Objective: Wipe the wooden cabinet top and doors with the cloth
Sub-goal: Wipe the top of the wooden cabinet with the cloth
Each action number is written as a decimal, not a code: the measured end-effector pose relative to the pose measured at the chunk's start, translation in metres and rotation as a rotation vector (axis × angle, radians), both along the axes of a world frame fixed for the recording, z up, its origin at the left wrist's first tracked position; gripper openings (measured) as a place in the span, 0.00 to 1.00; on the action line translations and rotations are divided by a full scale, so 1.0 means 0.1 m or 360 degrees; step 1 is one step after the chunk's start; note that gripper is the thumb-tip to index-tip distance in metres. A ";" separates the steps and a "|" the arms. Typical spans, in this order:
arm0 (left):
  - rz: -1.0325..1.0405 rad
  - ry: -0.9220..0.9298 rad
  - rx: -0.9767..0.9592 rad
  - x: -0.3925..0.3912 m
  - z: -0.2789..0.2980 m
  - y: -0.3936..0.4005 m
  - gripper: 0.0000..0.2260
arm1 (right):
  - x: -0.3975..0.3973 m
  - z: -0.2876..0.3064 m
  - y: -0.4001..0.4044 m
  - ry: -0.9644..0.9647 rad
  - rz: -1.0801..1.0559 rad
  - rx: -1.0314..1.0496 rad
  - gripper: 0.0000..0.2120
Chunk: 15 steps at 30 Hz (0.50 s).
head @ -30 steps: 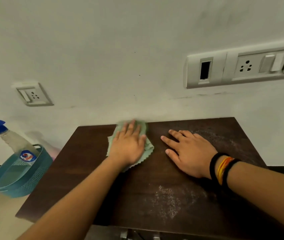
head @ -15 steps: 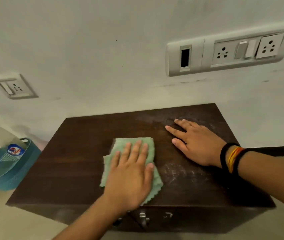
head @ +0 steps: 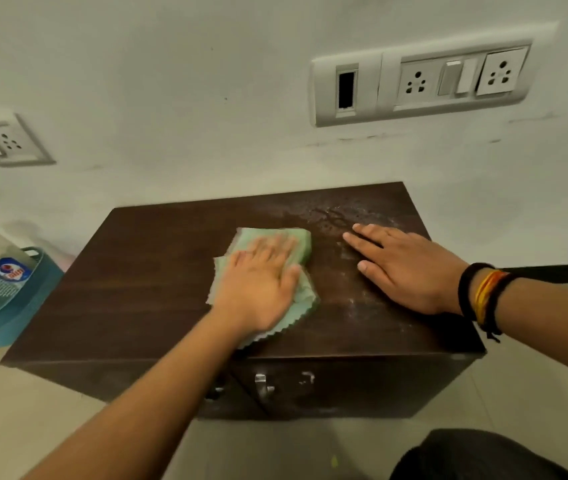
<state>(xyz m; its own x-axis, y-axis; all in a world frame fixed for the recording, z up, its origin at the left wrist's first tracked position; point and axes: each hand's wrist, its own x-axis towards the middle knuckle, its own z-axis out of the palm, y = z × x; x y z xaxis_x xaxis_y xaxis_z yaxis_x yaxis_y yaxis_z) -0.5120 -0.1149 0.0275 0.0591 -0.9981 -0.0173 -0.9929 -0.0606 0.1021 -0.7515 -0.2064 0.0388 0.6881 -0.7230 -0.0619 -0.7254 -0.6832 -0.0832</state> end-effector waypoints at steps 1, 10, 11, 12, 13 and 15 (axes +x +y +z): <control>0.0124 -0.0048 0.0008 0.15 -0.02 0.13 0.29 | -0.08 -0.01 0.02 -0.0003 -0.0005 0.0010 0.29; -0.0114 -0.0008 0.0057 -0.31 0.04 -0.05 0.27 | -0.47 0.00 0.28 -0.0045 -0.0155 0.0048 0.31; -0.0007 -0.0044 0.0025 -0.24 -0.01 0.09 0.28 | -0.52 -0.02 0.32 -0.0061 -0.0169 0.0068 0.31; 0.0030 -0.0083 -0.0005 -0.32 -0.05 0.28 0.29 | -0.58 -0.05 0.35 -0.0104 -0.0193 0.0088 0.31; -0.0041 -0.0096 0.0000 -0.52 -0.05 0.43 0.29 | -0.62 -0.06 0.36 -0.0156 -0.0230 0.0122 0.31; -0.0365 0.0028 -0.0024 -0.93 -0.05 0.36 0.28 | -0.65 -0.06 0.36 -0.0231 -0.0274 0.0170 0.32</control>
